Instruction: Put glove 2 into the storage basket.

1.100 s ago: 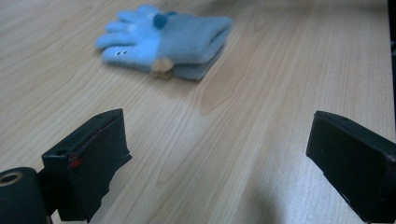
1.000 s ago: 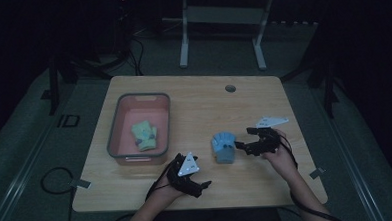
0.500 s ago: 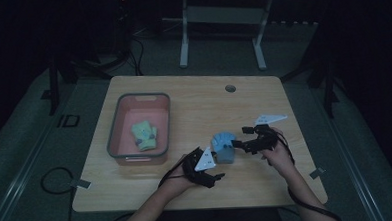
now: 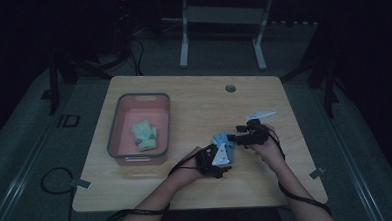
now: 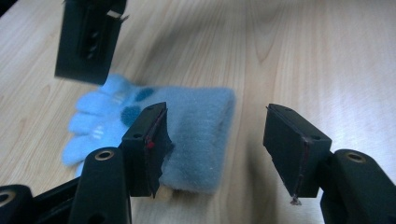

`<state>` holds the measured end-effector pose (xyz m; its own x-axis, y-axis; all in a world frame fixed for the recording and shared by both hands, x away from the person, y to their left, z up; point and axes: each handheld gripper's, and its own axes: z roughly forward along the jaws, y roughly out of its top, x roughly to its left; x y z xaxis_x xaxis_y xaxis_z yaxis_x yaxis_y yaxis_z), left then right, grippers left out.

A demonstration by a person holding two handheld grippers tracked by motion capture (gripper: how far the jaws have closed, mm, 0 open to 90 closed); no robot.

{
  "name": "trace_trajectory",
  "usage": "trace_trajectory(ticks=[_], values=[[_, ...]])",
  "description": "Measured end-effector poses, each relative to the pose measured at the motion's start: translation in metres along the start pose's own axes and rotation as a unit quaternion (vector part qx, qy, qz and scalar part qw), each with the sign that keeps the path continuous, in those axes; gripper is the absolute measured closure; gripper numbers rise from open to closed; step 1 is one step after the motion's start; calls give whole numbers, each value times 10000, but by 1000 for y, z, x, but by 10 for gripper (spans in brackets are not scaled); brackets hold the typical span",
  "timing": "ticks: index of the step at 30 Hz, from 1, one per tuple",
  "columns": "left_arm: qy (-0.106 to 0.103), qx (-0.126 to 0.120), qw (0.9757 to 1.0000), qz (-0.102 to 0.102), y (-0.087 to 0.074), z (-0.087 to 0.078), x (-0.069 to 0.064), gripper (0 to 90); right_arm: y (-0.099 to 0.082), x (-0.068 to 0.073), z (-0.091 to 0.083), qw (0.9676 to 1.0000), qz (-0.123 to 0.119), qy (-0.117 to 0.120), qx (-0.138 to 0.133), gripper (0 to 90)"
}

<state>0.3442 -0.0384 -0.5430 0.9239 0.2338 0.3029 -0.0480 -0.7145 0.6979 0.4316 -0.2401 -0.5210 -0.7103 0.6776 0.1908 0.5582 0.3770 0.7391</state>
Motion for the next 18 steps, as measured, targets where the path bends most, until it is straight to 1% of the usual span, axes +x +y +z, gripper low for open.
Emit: trace_trajectory(ticks=[2,3,4,5,6,8,9,10,11,12,14,15,17,18], values=[[15,102,9999,15,0,5,2,404,-2,-2,7,10000,35,-14,67,322],[-32,119,9999,-37,-1,7,3,406,-2,-2,10,9999,80,-31,105,322],[-32,119,9999,-37,-1,7,3,406,-2,-2,10,9999,80,-31,105,322],[43,181,9998,-78,-2,10,4,406,-3,-3,13,9998,126,-17,129,322],[35,185,9998,-112,-2,12,5,413,-5,-3,18,9997,108,-117,185,320],[114,219,9996,-108,-2,14,5,429,-7,-4,23,9994,74,-208,263,301],[124,269,9995,-122,-1,15,6,457,-8,-4,25,9991,32,-273,319,301],[124,269,9995,-122,-1,15,6,489,-8,-4,25,9991,32,-273,319,301],[152,359,9992,-78,2,17,6,489,-10,-3,26,9989,3,-301,372,297],[128,412,9991,-53,3,17,7,572,-11,-2,27,9983,-45,-398,412,292],[118,463,9989,-6,5,18,8,633,-13,0,28,9981,-31,-409,452,295],[114,478,9988,8,5,18,9,656,-13,1,28,9980,-21,-436,461,304],[88,484,9988,7,5,18,10,690,-13,3,27,9980,36,-404,494,367],[68,494,9988,22,4,18,11,699,-13,4,27,9980,59,-388,496,383]])
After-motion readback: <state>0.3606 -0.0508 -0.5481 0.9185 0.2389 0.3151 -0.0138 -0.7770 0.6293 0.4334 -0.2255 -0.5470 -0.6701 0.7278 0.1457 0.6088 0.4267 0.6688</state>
